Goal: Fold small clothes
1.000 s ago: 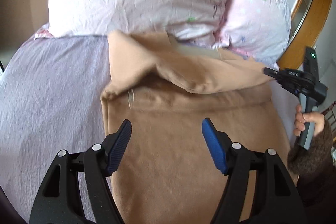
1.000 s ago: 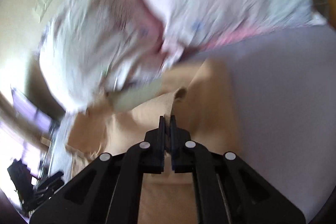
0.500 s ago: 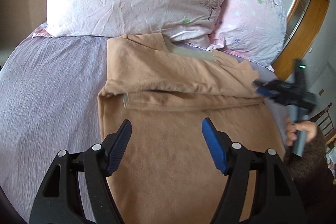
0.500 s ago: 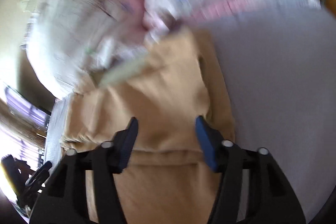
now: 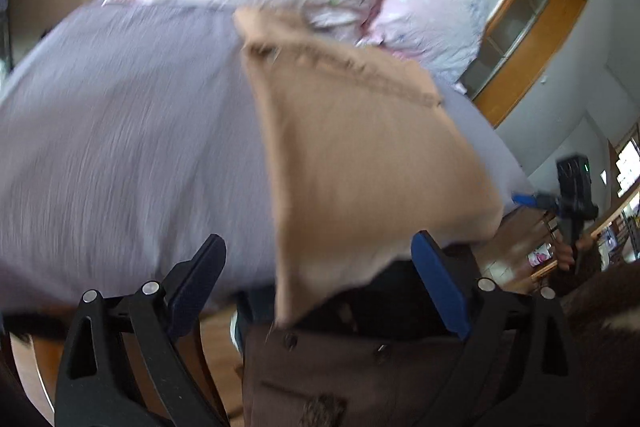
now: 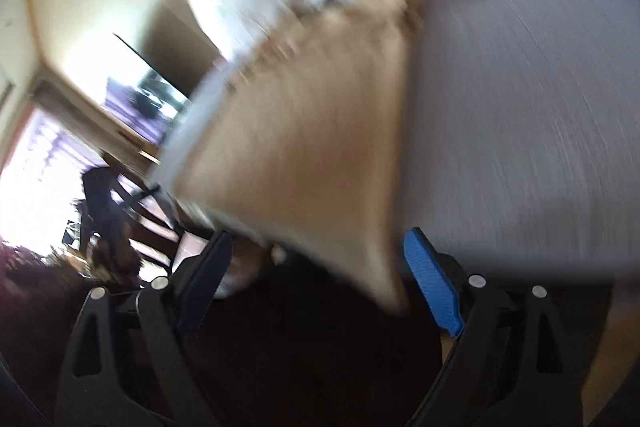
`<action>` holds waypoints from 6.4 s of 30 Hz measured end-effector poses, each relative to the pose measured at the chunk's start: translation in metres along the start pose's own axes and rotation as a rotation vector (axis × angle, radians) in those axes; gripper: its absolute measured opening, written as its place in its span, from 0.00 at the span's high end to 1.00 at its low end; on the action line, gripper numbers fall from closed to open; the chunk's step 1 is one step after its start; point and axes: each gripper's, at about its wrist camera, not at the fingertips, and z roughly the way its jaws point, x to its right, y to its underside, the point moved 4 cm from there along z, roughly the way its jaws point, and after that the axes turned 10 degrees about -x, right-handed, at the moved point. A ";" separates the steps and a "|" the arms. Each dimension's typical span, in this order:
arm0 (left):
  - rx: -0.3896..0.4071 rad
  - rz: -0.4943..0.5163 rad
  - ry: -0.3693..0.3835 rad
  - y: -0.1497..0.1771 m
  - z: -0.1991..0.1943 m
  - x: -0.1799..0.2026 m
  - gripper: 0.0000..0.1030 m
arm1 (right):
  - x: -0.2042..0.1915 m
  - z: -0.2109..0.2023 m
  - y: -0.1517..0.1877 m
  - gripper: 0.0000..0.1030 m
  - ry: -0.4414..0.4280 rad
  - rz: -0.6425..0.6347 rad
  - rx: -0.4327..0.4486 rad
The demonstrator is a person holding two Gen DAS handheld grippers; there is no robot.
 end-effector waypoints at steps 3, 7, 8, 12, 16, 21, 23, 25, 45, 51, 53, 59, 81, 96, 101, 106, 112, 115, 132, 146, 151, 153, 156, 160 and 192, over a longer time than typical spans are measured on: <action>-0.035 -0.042 0.007 0.015 0.014 -0.011 0.08 | 0.028 0.016 0.023 0.15 0.022 0.087 -0.047; -0.061 -0.078 0.011 0.022 0.035 -0.018 0.11 | 0.050 0.043 0.026 0.15 -0.070 0.135 -0.056; -0.061 -0.085 0.023 0.023 0.038 -0.019 0.13 | 0.052 0.049 0.025 0.15 -0.097 0.134 -0.058; -0.078 -0.129 0.130 0.019 0.058 -0.018 0.26 | 0.051 0.066 0.019 0.29 -0.182 0.116 -0.064; -0.126 -0.187 0.224 0.019 0.075 -0.019 0.69 | 0.039 0.068 0.024 0.92 -0.277 0.055 -0.052; -0.113 -0.284 0.322 0.018 0.055 -0.029 0.96 | 0.011 0.027 0.020 0.93 -0.296 -0.073 0.046; -0.084 -0.264 0.315 0.008 0.039 -0.024 0.96 | -0.001 0.007 0.007 0.93 -0.297 -0.121 0.099; -0.027 -0.229 0.302 -0.017 0.019 -0.017 0.96 | -0.014 -0.014 -0.019 0.93 -0.300 -0.172 0.172; 0.043 -0.356 0.010 -0.341 0.156 -0.095 0.96 | 0.108 0.089 -0.344 0.92 -0.056 0.424 0.308; 0.054 -0.525 0.239 -0.354 0.163 -0.122 0.94 | 0.120 0.098 -0.352 0.54 -0.077 0.473 0.300; 0.034 -0.590 0.278 -0.352 0.166 -0.130 0.94 | 0.120 0.096 -0.356 0.41 -0.087 0.476 0.309; 0.171 -0.609 0.305 -0.344 0.136 -0.135 0.47 | 0.106 0.061 -0.365 0.17 -0.094 0.396 0.447; -0.101 -0.387 0.055 -0.273 0.158 -0.082 0.63 | 0.021 0.064 -0.308 0.10 -0.070 0.118 0.328; -0.009 -0.275 0.270 -0.343 0.135 0.056 0.86 | 0.050 0.011 -0.275 0.10 -0.123 0.177 0.463; -0.150 -0.084 0.343 -0.338 0.223 0.184 0.86 | 0.079 -0.003 -0.258 0.10 -0.101 0.263 0.496; -0.357 -0.016 0.520 -0.308 0.274 0.224 0.85 | 0.104 -0.010 -0.245 0.10 -0.082 0.323 0.474; -0.105 0.059 0.491 -0.304 0.183 0.169 0.30 | 0.082 -0.007 -0.248 0.18 -0.118 0.220 0.399; -0.072 0.073 0.366 -0.300 0.173 0.142 0.30 | 0.052 0.001 -0.240 0.26 -0.126 0.120 0.336; -0.135 0.161 0.293 -0.258 0.208 0.138 0.30 | 0.065 0.016 -0.193 0.67 -0.022 0.253 0.237; -0.198 -0.153 0.235 -0.301 0.267 0.074 0.29 | 0.108 0.044 -0.317 0.26 -0.035 0.393 0.165; -0.193 -0.149 0.248 -0.316 0.281 0.082 0.29 | 0.119 0.063 -0.322 0.43 -0.082 0.422 0.133; -0.202 -0.180 0.295 -0.322 0.289 0.081 0.36 | 0.126 0.068 -0.318 0.75 -0.185 0.453 0.132; -0.207 -0.222 0.333 -0.327 0.295 0.075 0.58 | 0.127 0.065 -0.314 0.77 -0.279 0.472 0.172; -0.190 -0.220 0.388 -0.322 0.270 0.066 0.70 | 0.090 0.056 -0.322 0.78 -0.372 0.394 0.198; -0.013 0.107 0.009 -0.197 0.167 0.073 0.21 | -0.036 0.071 -0.234 0.14 -0.182 0.085 0.137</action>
